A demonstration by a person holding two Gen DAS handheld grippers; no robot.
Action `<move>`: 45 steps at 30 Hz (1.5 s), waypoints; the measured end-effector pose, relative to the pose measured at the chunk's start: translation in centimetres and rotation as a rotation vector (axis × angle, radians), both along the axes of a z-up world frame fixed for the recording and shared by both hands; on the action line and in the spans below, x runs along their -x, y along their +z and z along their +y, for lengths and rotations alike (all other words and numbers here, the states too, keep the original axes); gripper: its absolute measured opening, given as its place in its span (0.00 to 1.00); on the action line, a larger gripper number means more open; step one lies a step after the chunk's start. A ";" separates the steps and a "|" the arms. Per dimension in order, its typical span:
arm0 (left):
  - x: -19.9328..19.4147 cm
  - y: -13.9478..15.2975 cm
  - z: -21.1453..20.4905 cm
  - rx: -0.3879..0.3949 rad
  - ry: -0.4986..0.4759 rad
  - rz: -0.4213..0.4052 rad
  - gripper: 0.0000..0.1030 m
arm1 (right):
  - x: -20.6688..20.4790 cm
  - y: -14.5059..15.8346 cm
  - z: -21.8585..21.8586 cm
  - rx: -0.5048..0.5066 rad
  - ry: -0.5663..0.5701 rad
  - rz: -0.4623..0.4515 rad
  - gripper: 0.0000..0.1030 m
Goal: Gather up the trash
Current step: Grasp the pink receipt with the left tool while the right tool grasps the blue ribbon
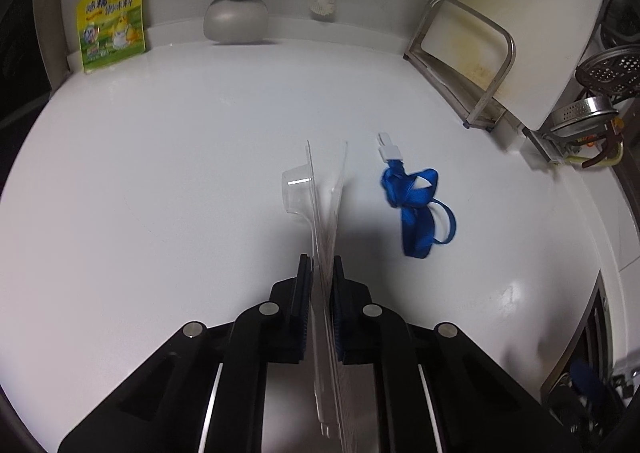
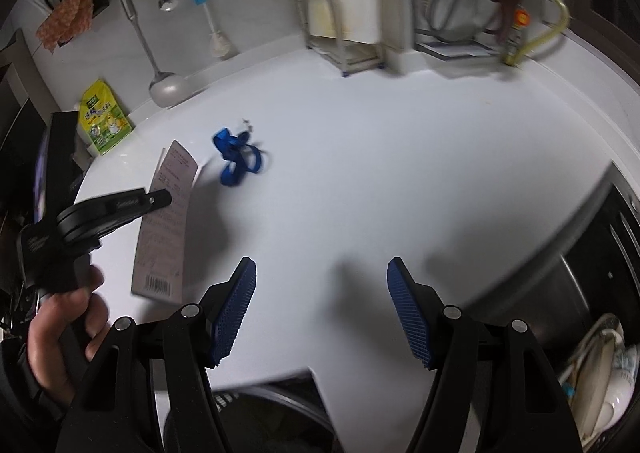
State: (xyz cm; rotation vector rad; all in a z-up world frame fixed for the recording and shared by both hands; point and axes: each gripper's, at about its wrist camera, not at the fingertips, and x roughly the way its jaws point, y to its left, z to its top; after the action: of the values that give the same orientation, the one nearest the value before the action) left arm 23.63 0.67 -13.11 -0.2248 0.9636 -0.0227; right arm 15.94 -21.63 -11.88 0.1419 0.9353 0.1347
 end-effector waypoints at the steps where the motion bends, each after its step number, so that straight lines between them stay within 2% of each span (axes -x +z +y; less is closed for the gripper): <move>1: 0.1 0.3 0.6 -0.012 -0.007 -0.009 0.10 | -0.7 -0.2 0.7 -0.004 0.009 -0.002 0.63; 8: 0.0 2.2 4.1 -0.109 -0.051 -0.074 0.10 | -6.4 -0.7 5.0 -0.018 0.060 -0.033 0.63; 13: -0.6 3.2 6.0 -0.170 -0.065 -0.097 0.10 | -10.3 -1.3 7.4 0.009 0.081 -0.039 0.63; 22: -1.9 3.5 8.5 -0.199 -0.085 -0.104 0.10 | -15.2 -3.4 10.1 0.056 0.072 -0.002 0.63; 28: -2.4 3.4 9.2 -0.204 -0.091 -0.105 0.10 | -16.7 -4.5 11.0 0.091 0.062 0.014 0.63; 30: -2.5 3.4 9.3 -0.205 -0.091 -0.103 0.10 | -16.9 -4.5 11.3 0.097 0.067 0.008 0.58; 32: -2.6 3.3 9.4 -0.207 -0.089 -0.101 0.10 | -17.1 -4.6 11.8 0.105 0.086 0.015 0.38; 35: -2.5 3.3 9.4 -0.209 -0.089 -0.101 0.10 | -17.0 -4.7 12.3 0.106 0.120 0.025 0.24; 38: -2.3 3.5 9.4 -0.211 -0.087 -0.103 0.10 | -16.6 -4.5 13.0 0.108 0.157 0.025 0.18; 45: -0.8 4.4 9.2 -0.212 -0.077 -0.116 0.10 | -14.4 -2.9 12.7 0.047 0.160 -0.001 0.16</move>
State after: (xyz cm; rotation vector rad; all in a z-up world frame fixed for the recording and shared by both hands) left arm 24.43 9.84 -8.74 0.0089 0.8514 -0.0041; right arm 30.29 -8.89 -14.83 0.0237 0.9474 0.2606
